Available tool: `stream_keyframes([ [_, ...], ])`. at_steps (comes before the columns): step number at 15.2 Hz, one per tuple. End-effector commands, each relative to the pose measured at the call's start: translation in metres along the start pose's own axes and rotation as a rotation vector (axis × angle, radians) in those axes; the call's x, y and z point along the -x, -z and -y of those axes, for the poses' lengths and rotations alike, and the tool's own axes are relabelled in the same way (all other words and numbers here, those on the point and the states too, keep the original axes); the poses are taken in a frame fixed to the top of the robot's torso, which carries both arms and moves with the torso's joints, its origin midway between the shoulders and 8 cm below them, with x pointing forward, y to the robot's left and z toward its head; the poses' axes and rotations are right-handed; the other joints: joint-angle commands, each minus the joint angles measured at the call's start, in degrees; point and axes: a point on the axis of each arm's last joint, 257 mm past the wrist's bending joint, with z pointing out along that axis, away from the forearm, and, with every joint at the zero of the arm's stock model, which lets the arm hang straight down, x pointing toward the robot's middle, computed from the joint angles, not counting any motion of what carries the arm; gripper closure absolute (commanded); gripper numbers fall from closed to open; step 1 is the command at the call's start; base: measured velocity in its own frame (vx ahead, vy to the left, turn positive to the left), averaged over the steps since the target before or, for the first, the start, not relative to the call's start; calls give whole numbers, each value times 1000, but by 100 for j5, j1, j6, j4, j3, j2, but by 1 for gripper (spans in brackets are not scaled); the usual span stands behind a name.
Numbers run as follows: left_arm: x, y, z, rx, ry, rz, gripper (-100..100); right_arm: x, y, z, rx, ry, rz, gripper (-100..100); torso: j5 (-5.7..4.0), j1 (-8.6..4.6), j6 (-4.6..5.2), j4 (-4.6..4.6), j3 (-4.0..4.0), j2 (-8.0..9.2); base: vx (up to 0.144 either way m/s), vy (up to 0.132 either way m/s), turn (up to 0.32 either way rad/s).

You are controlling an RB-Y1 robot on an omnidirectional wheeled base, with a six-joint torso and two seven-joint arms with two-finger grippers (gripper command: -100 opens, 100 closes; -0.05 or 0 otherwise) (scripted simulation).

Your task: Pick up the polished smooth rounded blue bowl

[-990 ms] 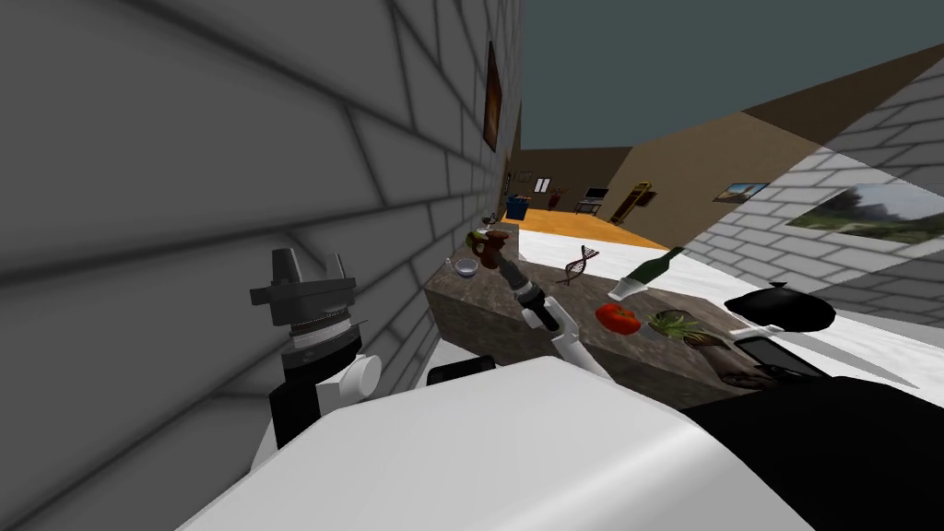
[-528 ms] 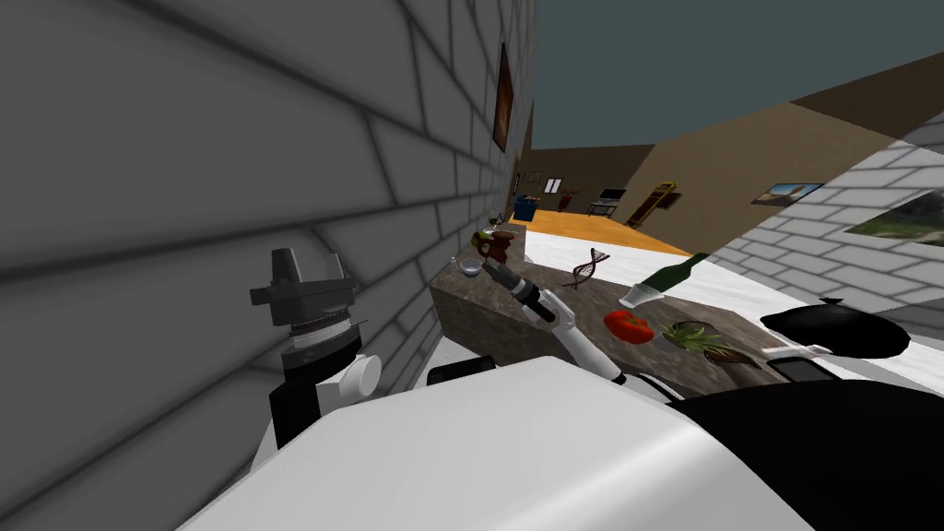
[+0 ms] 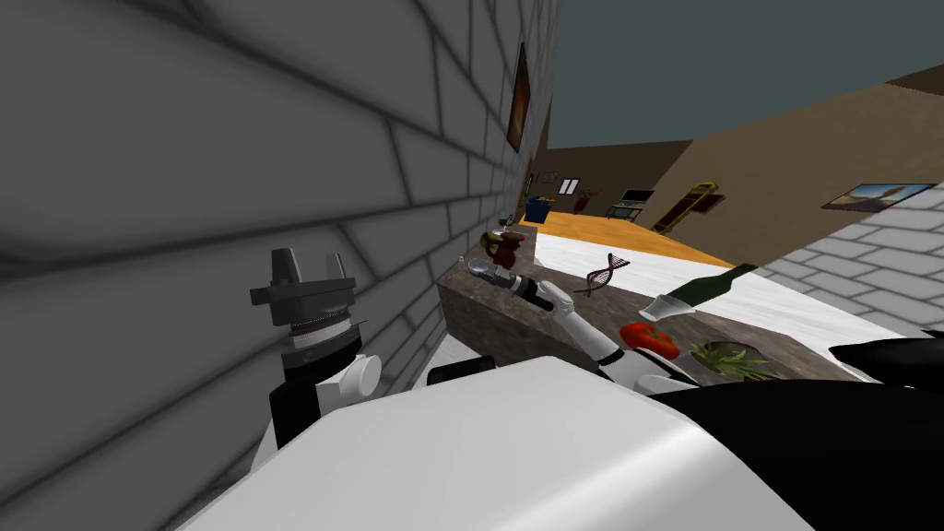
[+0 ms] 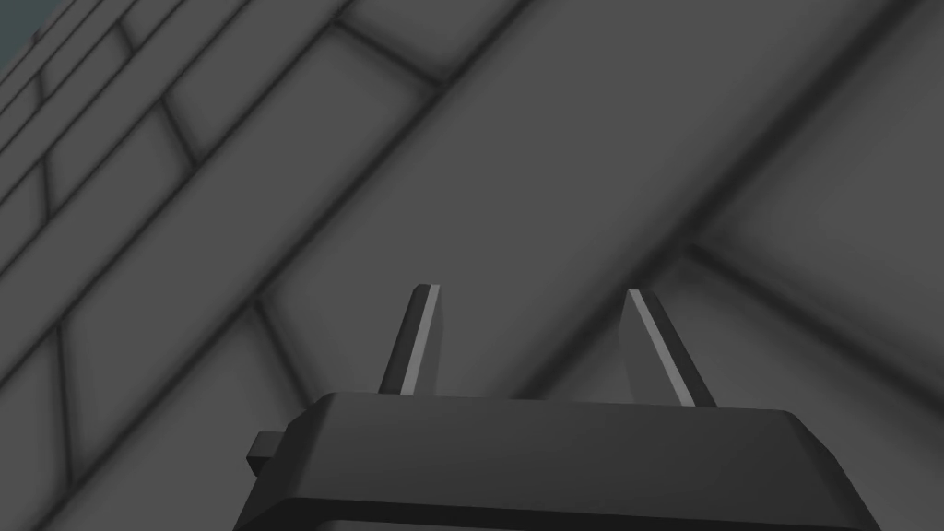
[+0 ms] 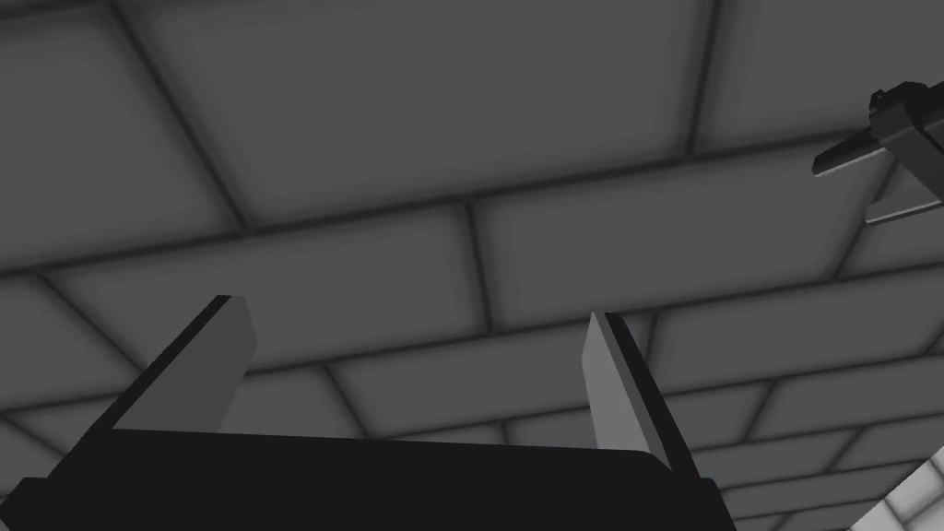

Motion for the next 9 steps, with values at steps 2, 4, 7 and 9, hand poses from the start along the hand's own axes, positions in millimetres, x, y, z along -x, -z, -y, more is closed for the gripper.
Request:
stream_keyframes([
  [2,0,0,0,0,0,0,0,-20,5,18,5,78,-110,-100,1,0,-3,0,-1,-2,-3,-1,170],
  [4,0,0,0,0,0,0,0,-30,9,26,23,138,-185,-100,0,1,0,0,-1,-2,2,2,156],
  [7,0,0,0,0,0,0,0,-43,18,46,23,200,-276,-100,0,1,1,0,-1,-2,1,0,154],
  [9,0,0,0,0,0,0,0,-51,25,56,0,196,-298,-100,2,6,-4,-2,-5,-8,12,7,156],
])
